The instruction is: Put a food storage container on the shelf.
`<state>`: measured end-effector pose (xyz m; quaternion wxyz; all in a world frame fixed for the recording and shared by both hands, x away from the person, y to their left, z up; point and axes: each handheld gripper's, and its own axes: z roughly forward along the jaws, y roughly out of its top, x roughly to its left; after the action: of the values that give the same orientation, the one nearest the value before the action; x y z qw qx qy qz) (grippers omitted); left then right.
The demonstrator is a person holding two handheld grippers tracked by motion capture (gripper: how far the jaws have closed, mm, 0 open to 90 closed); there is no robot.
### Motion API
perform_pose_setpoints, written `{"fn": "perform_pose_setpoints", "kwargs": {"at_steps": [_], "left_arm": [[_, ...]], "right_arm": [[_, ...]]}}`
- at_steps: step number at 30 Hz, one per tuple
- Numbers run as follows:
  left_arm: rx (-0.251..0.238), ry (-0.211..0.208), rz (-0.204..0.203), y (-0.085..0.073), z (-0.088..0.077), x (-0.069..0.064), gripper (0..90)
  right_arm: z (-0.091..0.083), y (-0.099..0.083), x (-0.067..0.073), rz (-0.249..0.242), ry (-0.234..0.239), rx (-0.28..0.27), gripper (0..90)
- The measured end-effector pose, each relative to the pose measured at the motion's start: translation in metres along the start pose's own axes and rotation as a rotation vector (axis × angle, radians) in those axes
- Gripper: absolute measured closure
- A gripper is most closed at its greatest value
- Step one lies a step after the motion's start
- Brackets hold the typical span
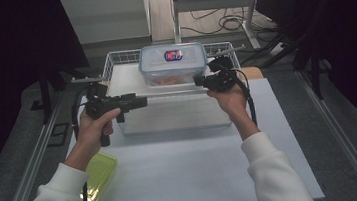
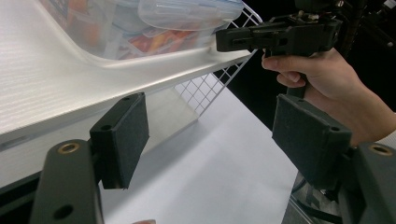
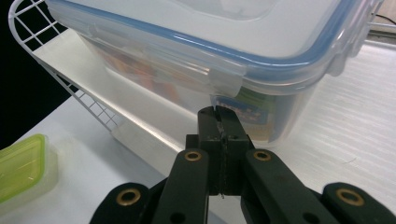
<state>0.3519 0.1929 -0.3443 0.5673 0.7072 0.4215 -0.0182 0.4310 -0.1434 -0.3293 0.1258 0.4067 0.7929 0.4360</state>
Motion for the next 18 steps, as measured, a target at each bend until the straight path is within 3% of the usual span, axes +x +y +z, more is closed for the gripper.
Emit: {"fn": "perform_pose_setpoints", "kwargs": {"at_steps": [9,14,16,17,18], "left_arm": [[-0.001,-0.006,-0.008,-0.01,-0.006,-0.003,26.9],[0.006,-0.006,0.003,-0.035,-0.02,-0.015,26.8],[0.011,-0.004,0.005,-0.041,-0.022,-0.017,26.8],[0.026,0.0,0.012,-0.055,-0.024,-0.02,26.8],[0.026,0.0,0.012,-0.055,-0.024,-0.02,26.8]], "right_arm": [[-0.016,-0.008,0.008,-0.014,0.057,-0.012,89.0],[-0.039,-0.037,0.017,-0.019,0.143,-0.024,89.0],[-0.043,-0.044,0.018,-0.018,0.155,-0.025,88.9],[-0.05,-0.058,0.021,-0.02,0.178,-0.023,88.8],[-0.05,-0.058,0.021,-0.02,0.178,-0.023,88.8]]}}
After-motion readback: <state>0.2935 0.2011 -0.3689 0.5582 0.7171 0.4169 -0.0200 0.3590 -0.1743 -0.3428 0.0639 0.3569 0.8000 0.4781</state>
